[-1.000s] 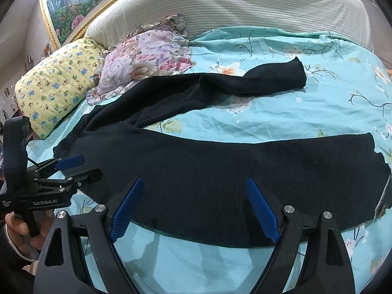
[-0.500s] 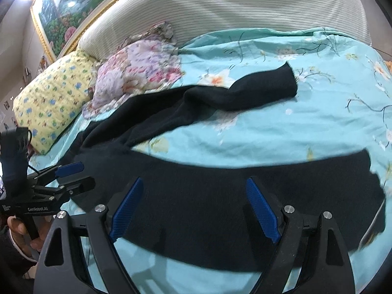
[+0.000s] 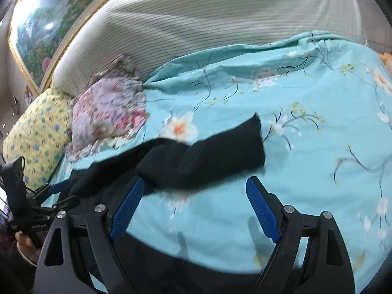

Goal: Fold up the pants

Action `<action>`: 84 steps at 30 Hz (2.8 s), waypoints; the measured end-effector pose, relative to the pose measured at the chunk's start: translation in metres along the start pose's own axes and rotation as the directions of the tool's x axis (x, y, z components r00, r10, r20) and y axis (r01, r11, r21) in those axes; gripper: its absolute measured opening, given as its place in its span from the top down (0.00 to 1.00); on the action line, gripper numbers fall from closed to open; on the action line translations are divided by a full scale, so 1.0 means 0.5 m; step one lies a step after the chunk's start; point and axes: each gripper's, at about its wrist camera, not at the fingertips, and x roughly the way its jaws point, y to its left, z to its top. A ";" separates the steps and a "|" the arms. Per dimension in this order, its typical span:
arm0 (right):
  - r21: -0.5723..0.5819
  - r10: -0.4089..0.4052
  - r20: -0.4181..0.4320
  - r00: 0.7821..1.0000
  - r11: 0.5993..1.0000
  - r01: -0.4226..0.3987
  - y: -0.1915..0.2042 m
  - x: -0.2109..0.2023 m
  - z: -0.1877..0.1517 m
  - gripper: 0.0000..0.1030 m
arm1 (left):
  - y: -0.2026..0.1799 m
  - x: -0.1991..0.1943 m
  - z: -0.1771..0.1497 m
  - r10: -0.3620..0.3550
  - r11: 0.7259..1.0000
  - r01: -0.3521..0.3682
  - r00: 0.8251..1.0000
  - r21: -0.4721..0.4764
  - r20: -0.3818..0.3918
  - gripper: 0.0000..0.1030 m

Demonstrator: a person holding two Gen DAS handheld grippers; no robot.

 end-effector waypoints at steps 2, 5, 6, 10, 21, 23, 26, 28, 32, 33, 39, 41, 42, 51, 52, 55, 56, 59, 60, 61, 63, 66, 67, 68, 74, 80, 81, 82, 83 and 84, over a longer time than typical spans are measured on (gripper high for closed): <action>0.009 -0.008 -0.009 1.000 1.000 0.008 -0.020 0.016 0.031 0.17 | 0.007 0.026 0.031 0.004 1.000 -0.004 1.000 0.010 -0.009 0.16; 0.032 -0.018 -0.033 0.999 0.999 0.019 -0.059 0.046 0.078 0.17 | 0.016 0.068 0.069 0.002 1.000 -0.002 0.999 0.018 -0.033 0.16; 0.043 -0.023 -0.045 0.999 0.999 0.025 -0.074 0.059 0.093 0.17 | 0.019 0.088 0.083 0.000 1.000 0.001 0.999 0.021 -0.047 0.16; 0.074 -0.035 -0.115 0.993 0.996 0.043 -0.122 0.114 0.131 0.30 | 0.028 0.149 0.113 -0.017 1.000 0.019 0.995 0.020 -0.101 0.16; 0.028 -0.034 -0.227 0.973 0.999 0.042 -0.125 0.201 0.144 0.85 | -0.004 0.295 0.120 -0.020 0.992 0.053 0.963 0.115 -0.268 0.64; 0.025 -0.044 -0.214 0.976 0.998 0.051 -0.127 0.195 0.146 0.88 | -0.008 0.295 0.114 -0.052 0.989 0.089 0.957 0.119 -0.285 0.86; 0.009 -0.059 -0.181 0.982 0.998 0.062 -0.127 0.171 0.150 0.91 | -0.018 0.257 0.104 -0.052 0.983 0.091 0.971 0.160 -0.233 0.95; 0.003 -0.058 -0.142 0.988 0.998 0.059 -0.127 0.145 0.154 0.91 | -0.016 0.220 0.094 -0.091 0.981 0.124 0.973 0.148 -0.210 0.96; -0.022 -0.077 -0.046 0.996 0.997 0.076 -0.134 0.086 0.156 0.91 | -0.016 0.136 0.061 -0.158 0.976 0.178 0.975 0.128 -0.156 0.96; -0.017 -0.075 -0.030 0.997 0.997 0.075 -0.140 0.073 0.154 0.91 | -0.019 0.117 0.052 -0.173 0.973 0.192 0.974 0.127 -0.146 0.96; 0.006 -0.043 0.023 0.999 0.999 0.042 -0.184 -0.005 0.100 0.91 | -0.065 0.021 -0.010 -0.239 0.956 0.253 0.965 0.146 -0.108 0.96; -0.010 -0.022 0.044 0.999 1.000 0.022 -0.186 -0.030 0.071 0.91 | -0.078 -0.001 -0.036 -0.249 0.953 0.263 0.963 0.150 -0.107 0.96; -0.021 -0.006 0.064 0.998 1.000 0.008 -0.187 -0.046 0.055 0.91 | -0.082 -0.005 -0.046 -0.252 0.952 0.266 0.962 0.152 -0.108 0.96; -0.087 0.070 0.129 0.989 0.995 -0.059 -0.189 -0.139 -0.077 0.91 | -0.112 -0.044 -0.177 -0.263 0.944 0.284 0.955 0.170 -0.136 0.96; -0.101 0.071 0.128 0.989 0.993 -0.058 -0.187 -0.146 -0.091 0.91 | -0.112 -0.045 -0.185 -0.265 0.943 0.286 0.955 0.171 -0.135 0.96; -0.128 0.075 0.128 0.989 0.990 -0.059 -0.190 -0.171 -0.129 0.91 | -0.117 -0.046 -0.211 -0.271 0.940 0.293 0.953 0.175 -0.139 0.96; -0.134 0.074 0.126 0.989 0.989 -0.056 -0.191 -0.177 -0.140 0.91 | -0.120 -0.048 -0.219 -0.269 0.939 0.292 0.953 0.183 -0.138 0.96; -0.140 0.059 0.104 0.993 0.989 -0.044 -0.194 -0.188 -0.169 0.92 | -0.129 -0.054 -0.233 -0.269 0.935 0.292 0.954 0.204 -0.133 0.96; -0.145 0.053 0.100 0.994 0.989 -0.039 -0.195 -0.193 -0.178 0.92 | -0.131 -0.055 -0.238 -0.270 0.933 0.293 0.954 0.209 -0.134 0.96; -0.151 0.048 0.101 0.994 0.988 -0.033 -0.195 -0.198 -0.185 0.92 | -0.132 -0.054 -0.243 -0.271 0.931 0.296 0.953 0.213 -0.138 0.96; -0.154 0.037 0.103 0.994 0.988 -0.020 -0.199 -0.208 -0.198 0.92 | -0.135 -0.050 -0.251 -0.269 0.929 0.296 0.952 0.223 -0.146 0.95; -0.147 0.024 0.075 0.997 0.989 -0.013 -0.205 -0.208 -0.216 0.92 | -0.140 -0.041 -0.264 -0.259 0.926 0.292 0.952 0.238 -0.161 0.93; -0.149 0.020 0.064 0.998 0.989 -0.010 -0.206 -0.207 -0.222 0.92 | -0.140 -0.035 -0.270 -0.257 0.926 0.294 0.951 0.237 -0.171 0.93; -0.154 0.014 0.058 0.998 0.988 -0.005 -0.207 -0.207 -0.229 0.92 | -0.141 -0.032 -0.273 -0.255 0.926 0.293 0.951 0.238 -0.176 0.92; -0.166 -0.018 0.043 0.999 0.986 0.025 -0.199 -0.216 -0.257 0.93 | -0.145 -0.034 -0.290 -0.251 0.926 0.288 0.952 0.242 -0.175 0.90; -0.116 -0.047 -0.005 0.999 0.992 0.047 -0.211 -0.226 -0.275 0.87 | -0.136 -0.049 -0.303 -0.290 0.921 0.329 0.937 0.208 -0.195 0.61; -0.095 -0.054 -0.006 0.999 0.994 0.054 -0.214 -0.231 -0.277 0.84 | -0.132 -0.056 -0.306 -0.290 0.924 0.326 0.938 0.200 -0.191 0.50; -0.069 -0.066 0.004 0.998 0.995 0.066 -0.219 -0.241 -0.279 0.78 | -0.129 -0.061 -0.308 -0.289 0.926 0.323 0.939 0.195 -0.186 0.47; -0.056 -0.067 0.012 0.998 0.996 0.068 -0.220 -0.248 -0.279 0.75 | -0.123 -0.068 -0.311 -0.291 0.929 0.322 0.940 0.183 -0.179 0.44; -0.035 -0.068 0.031 0.997 0.997 0.069 -0.221 -0.260 -0.281 0.65 | -0.114 -0.075 -0.313 -0.292 0.933 0.320 0.941 0.164 -0.173 0.44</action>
